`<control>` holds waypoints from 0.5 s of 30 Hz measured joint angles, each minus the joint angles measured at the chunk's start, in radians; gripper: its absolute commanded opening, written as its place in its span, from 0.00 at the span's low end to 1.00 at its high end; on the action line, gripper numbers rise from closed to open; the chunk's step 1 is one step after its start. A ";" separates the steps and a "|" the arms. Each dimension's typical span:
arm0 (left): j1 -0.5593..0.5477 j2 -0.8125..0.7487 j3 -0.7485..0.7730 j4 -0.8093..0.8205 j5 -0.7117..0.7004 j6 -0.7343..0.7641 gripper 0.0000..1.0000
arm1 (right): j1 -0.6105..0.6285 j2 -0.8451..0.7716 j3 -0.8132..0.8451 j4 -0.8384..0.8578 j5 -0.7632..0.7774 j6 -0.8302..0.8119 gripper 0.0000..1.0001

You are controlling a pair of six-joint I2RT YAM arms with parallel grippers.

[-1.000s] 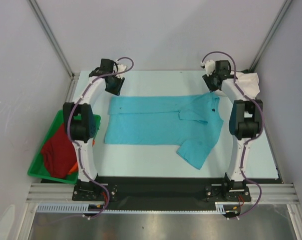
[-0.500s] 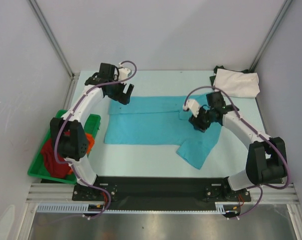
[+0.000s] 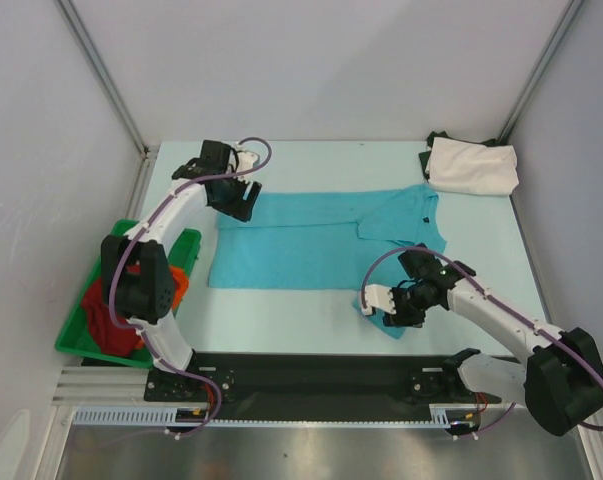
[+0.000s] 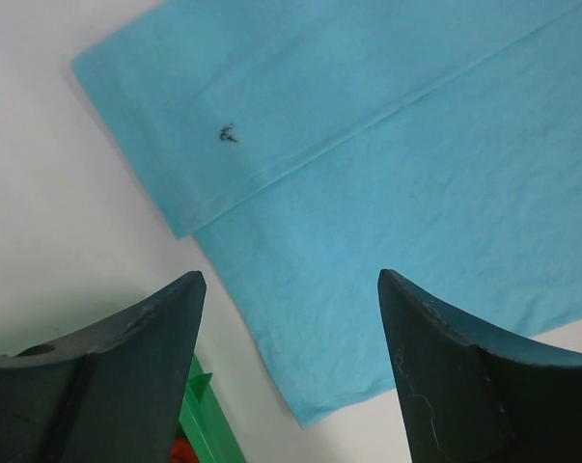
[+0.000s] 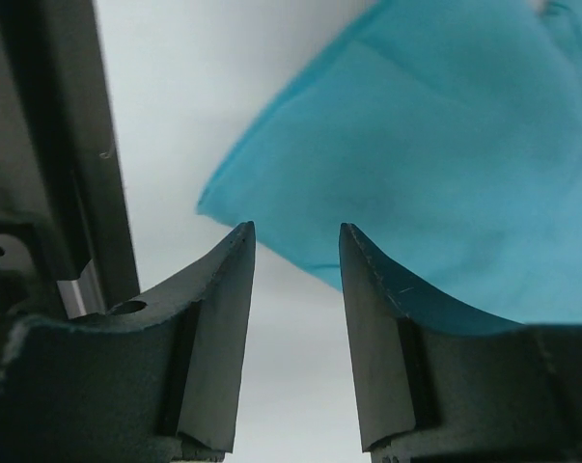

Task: Fold and stack the t-shirts
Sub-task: Fold the tshirt

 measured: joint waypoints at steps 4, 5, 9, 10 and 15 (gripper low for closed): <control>0.014 0.006 -0.004 0.008 -0.019 -0.002 0.74 | 0.053 -0.008 -0.033 -0.007 -0.002 -0.028 0.45; 0.016 0.006 -0.008 0.008 -0.022 -0.002 0.73 | 0.062 -0.011 -0.039 -0.006 -0.003 -0.031 0.45; 0.023 0.006 -0.041 0.010 -0.026 -0.002 0.71 | 0.090 -0.016 -0.066 0.000 -0.004 -0.044 0.45; 0.023 0.006 -0.060 0.010 -0.026 -0.001 0.71 | 0.093 -0.015 -0.070 0.000 -0.004 -0.045 0.45; 0.026 0.006 -0.106 0.009 -0.030 -0.001 0.71 | 0.098 -0.010 -0.072 -0.006 -0.004 -0.064 0.45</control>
